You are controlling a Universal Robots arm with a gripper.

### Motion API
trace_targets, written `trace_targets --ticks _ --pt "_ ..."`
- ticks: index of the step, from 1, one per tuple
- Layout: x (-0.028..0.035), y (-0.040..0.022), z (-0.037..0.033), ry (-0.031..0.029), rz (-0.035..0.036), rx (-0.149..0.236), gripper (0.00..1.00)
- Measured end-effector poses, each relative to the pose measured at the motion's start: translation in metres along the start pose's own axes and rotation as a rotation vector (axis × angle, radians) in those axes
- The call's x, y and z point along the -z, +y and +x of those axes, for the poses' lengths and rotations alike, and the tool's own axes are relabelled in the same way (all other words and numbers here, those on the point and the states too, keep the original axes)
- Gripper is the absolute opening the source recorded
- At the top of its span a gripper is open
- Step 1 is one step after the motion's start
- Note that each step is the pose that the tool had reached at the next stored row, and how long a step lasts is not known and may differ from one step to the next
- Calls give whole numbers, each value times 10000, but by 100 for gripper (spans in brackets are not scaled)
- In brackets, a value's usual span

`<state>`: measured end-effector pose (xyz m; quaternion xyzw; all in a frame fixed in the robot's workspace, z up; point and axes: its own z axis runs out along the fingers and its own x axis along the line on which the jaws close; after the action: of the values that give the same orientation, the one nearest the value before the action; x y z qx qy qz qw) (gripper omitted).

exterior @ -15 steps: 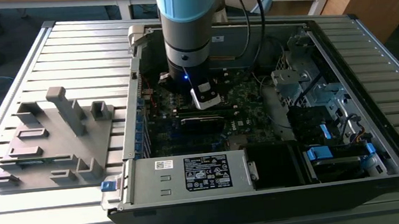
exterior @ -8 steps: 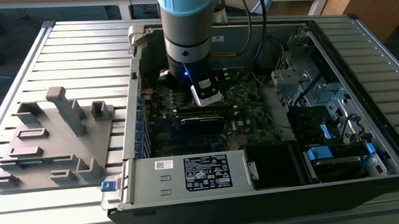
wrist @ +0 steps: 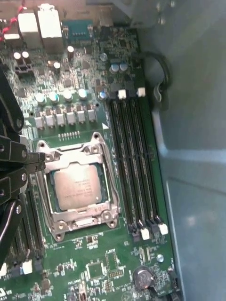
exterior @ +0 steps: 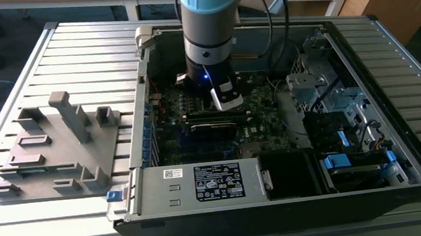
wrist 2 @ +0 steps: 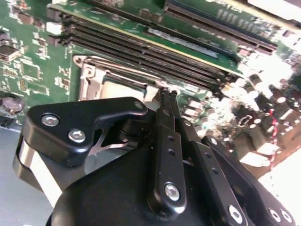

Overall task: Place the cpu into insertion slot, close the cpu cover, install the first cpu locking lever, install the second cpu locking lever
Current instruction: 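Install the second cpu locking lever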

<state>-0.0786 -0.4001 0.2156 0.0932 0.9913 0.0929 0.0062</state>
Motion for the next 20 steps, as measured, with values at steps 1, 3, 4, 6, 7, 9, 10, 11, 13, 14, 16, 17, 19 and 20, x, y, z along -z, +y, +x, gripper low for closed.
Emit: trace_targets --ticks 1,3,4,6,7,9,10,11,13,14,16,17,19,20 --pt "-6 25 -6 -4 25 -2 11" --pt "-19 91 -14 -14 79 2 11" --pt "-27 127 -15 -18 103 3 11" --pt "-42 201 -15 -27 153 4 11" --pt "-51 236 -18 -34 181 6 11" --pt "-64 292 -34 -48 262 8 11" --pt "-69 318 -43 -55 301 9 11" --pt "-75 342 -56 -62 334 12 11" --pt "-82 373 -94 -71 398 12 11" --pt "-85 385 -120 -76 427 13 11" --pt "-89 405 -172 -81 478 13 11" --pt "-92 415 -200 -83 500 13 11" --pt "-95 430 -237 -87 550 14 11" --pt "-96 434 -238 -91 572 13 11"
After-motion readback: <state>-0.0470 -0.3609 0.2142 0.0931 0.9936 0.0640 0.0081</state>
